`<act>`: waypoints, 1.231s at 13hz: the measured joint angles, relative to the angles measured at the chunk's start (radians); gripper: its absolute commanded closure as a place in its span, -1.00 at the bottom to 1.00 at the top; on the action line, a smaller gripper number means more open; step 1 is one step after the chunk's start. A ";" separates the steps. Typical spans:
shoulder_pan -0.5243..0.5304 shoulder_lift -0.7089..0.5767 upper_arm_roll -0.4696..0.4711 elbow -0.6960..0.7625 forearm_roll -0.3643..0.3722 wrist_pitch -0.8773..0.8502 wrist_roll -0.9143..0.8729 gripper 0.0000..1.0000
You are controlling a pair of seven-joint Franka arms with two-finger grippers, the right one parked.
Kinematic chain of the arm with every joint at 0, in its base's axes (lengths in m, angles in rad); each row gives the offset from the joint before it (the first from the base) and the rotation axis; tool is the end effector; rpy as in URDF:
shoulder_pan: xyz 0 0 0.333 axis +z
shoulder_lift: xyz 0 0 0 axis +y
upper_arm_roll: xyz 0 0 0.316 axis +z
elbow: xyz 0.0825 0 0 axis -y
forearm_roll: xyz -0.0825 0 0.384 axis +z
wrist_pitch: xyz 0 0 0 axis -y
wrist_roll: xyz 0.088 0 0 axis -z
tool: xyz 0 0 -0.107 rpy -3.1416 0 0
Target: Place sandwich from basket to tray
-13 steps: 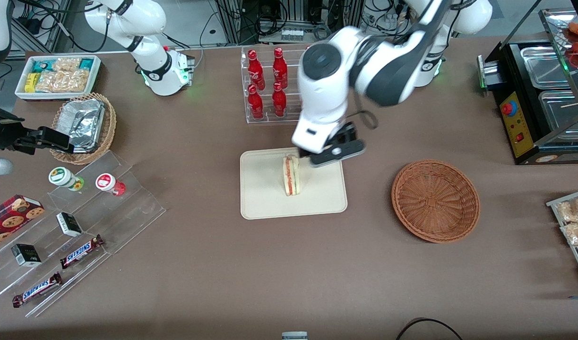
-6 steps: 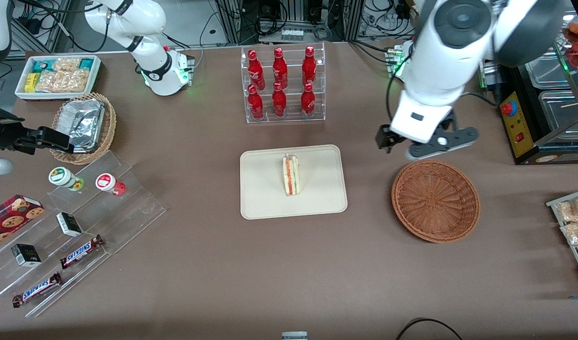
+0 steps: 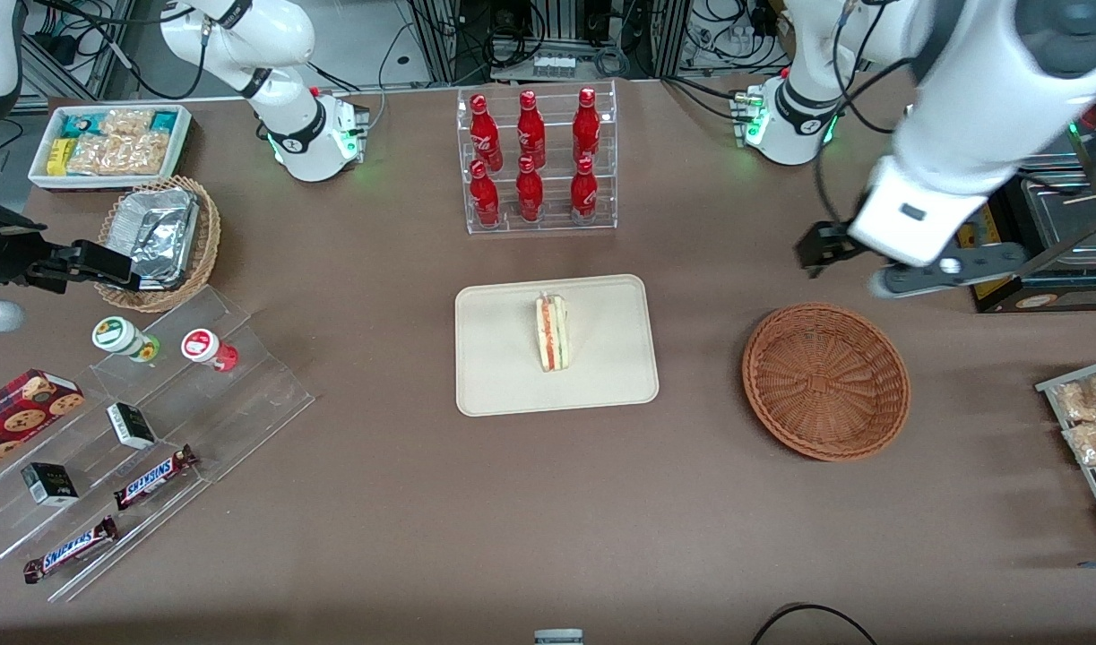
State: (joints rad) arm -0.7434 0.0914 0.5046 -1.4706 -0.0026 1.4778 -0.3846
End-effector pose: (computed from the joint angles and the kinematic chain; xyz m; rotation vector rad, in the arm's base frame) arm 0.5503 -0.1483 0.6182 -3.0703 -0.2238 0.0871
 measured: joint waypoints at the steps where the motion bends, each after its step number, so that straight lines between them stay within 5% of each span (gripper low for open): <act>1: 0.062 -0.009 -0.025 0.000 -0.010 -0.010 0.048 -1.00; 4: 0.260 -0.034 -0.159 -0.001 -0.020 -0.040 0.155 -1.00; 10: 0.832 -0.071 -0.722 -0.026 -0.019 -0.059 0.208 -1.00; 16: 0.838 -0.076 -0.721 -0.027 -0.019 -0.055 0.209 -1.00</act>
State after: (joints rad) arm 0.0942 0.0151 -0.2162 -1.4977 -0.0216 1.4231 -0.1758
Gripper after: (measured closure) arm 0.000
